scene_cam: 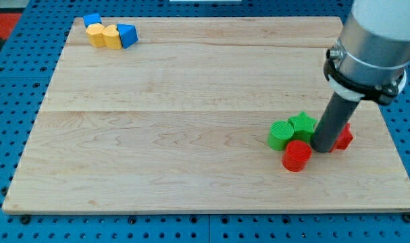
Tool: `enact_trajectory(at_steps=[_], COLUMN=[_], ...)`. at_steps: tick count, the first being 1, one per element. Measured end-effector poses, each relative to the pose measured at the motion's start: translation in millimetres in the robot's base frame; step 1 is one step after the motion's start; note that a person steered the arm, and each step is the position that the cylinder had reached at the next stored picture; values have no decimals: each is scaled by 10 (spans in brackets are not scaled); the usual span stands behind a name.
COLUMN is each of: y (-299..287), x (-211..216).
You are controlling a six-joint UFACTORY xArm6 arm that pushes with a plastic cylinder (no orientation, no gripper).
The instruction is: Place the red star to the bottom right of the green star
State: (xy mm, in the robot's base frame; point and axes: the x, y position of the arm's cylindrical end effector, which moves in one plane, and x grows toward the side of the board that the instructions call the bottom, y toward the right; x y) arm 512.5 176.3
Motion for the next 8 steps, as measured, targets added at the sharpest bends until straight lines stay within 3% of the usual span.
enact_trajectory(at_steps=[1,2,3,5,6,8], y=[-239,7,1109,-13,-527,-538], x=[0,404,416,-532,-568,-382])
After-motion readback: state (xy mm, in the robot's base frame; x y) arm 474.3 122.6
